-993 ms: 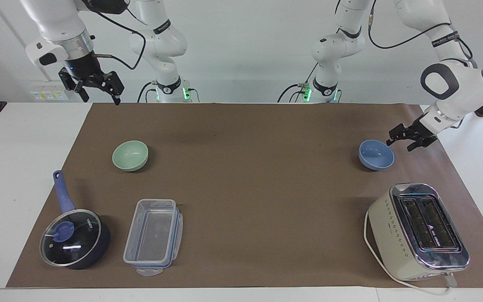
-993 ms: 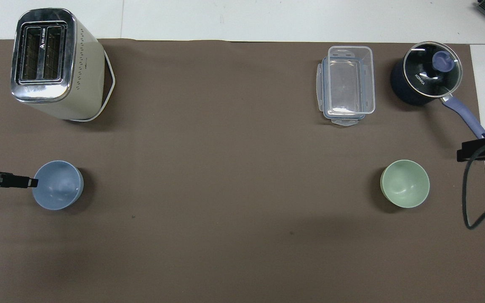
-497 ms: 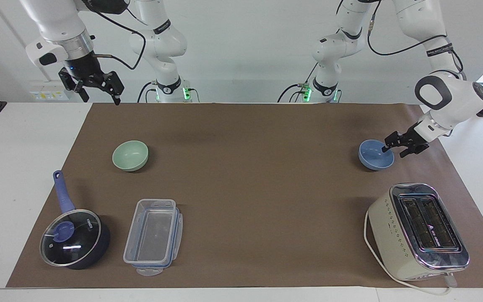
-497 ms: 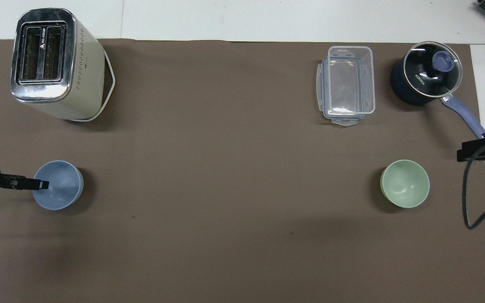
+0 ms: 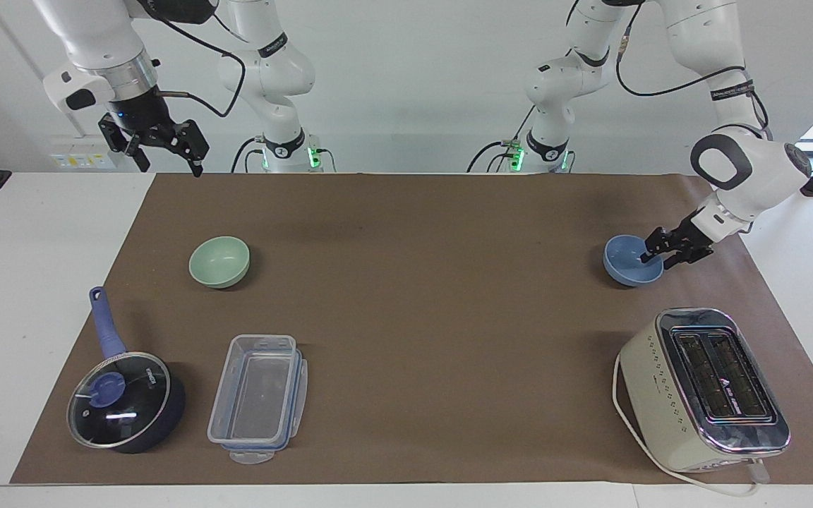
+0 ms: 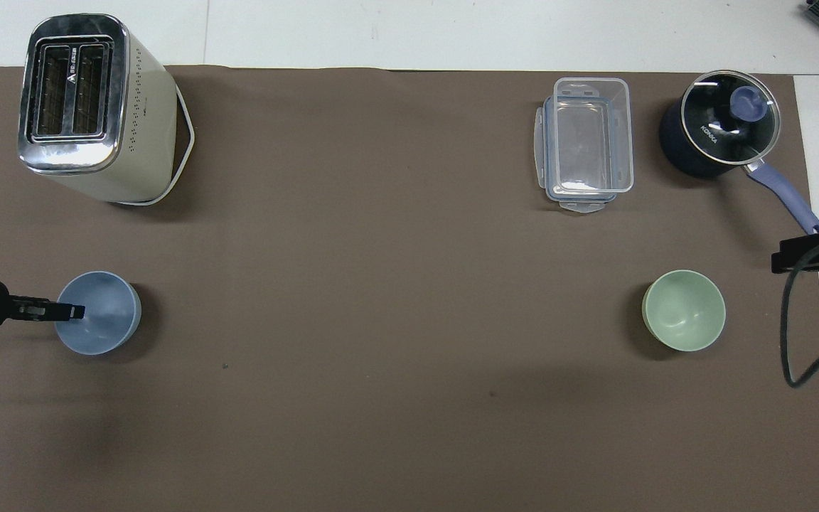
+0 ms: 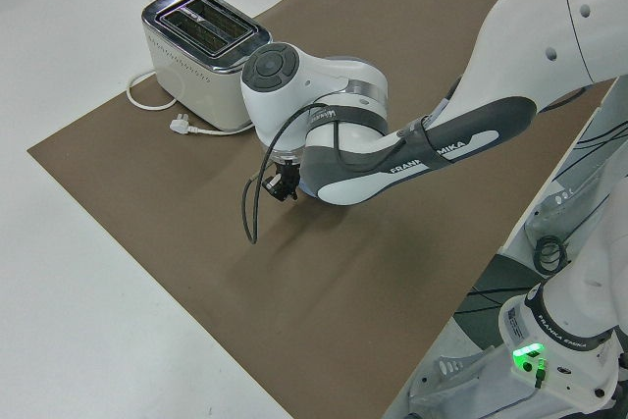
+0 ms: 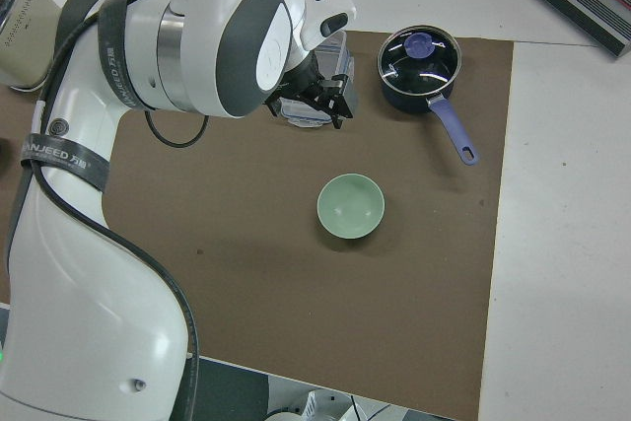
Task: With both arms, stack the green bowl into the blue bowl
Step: 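Close the left gripper on the blue bowl rim, then drag the blue bowl toward the table center with the left gripper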
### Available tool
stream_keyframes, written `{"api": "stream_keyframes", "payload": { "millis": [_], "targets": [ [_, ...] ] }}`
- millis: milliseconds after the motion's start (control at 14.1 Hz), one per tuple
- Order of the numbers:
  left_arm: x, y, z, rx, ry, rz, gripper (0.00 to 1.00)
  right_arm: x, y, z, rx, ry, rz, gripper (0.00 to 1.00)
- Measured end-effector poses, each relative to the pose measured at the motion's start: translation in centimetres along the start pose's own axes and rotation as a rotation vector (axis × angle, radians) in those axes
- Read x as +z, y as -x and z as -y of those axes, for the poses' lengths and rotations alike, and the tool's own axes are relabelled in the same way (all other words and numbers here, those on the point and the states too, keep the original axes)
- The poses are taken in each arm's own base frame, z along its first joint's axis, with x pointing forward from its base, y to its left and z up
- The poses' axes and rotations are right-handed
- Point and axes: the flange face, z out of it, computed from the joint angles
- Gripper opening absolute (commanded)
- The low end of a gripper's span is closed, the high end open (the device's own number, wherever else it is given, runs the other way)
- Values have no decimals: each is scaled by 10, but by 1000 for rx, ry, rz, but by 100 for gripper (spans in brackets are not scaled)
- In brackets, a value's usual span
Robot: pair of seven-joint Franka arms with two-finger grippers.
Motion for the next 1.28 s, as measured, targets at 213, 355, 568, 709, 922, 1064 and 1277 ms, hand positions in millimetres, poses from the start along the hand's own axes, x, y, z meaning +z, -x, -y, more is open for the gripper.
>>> {"api": "stream_keyframes", "payload": {
  "millis": [213, 355, 568, 709, 922, 1064, 1277],
  "targets": [
    [1, 0, -1, 3, 1, 2, 0, 0, 0, 0, 0, 0, 0, 100],
    [1, 1, -1, 5, 2, 2, 0, 0, 0, 0, 0, 0, 0, 100],
    [0, 1, -1, 14, 0, -1, 0, 0, 0, 0, 0, 0, 0, 100],
    [-10, 0, -4, 22, -10, -18, 0, 0, 0, 0, 0, 0, 0, 100],
    [-39, 0, -18, 49, -38, -65, 0, 0, 0, 0, 0, 0, 0, 100],
    [-49, 1, -40, 86, -50, -81, 0, 0, 0, 0, 0, 0, 0, 100],
    [-45, 3, -89, 110, -62, -86, 0, 0, 0, 0, 0, 0, 0, 100]
  ]
}}
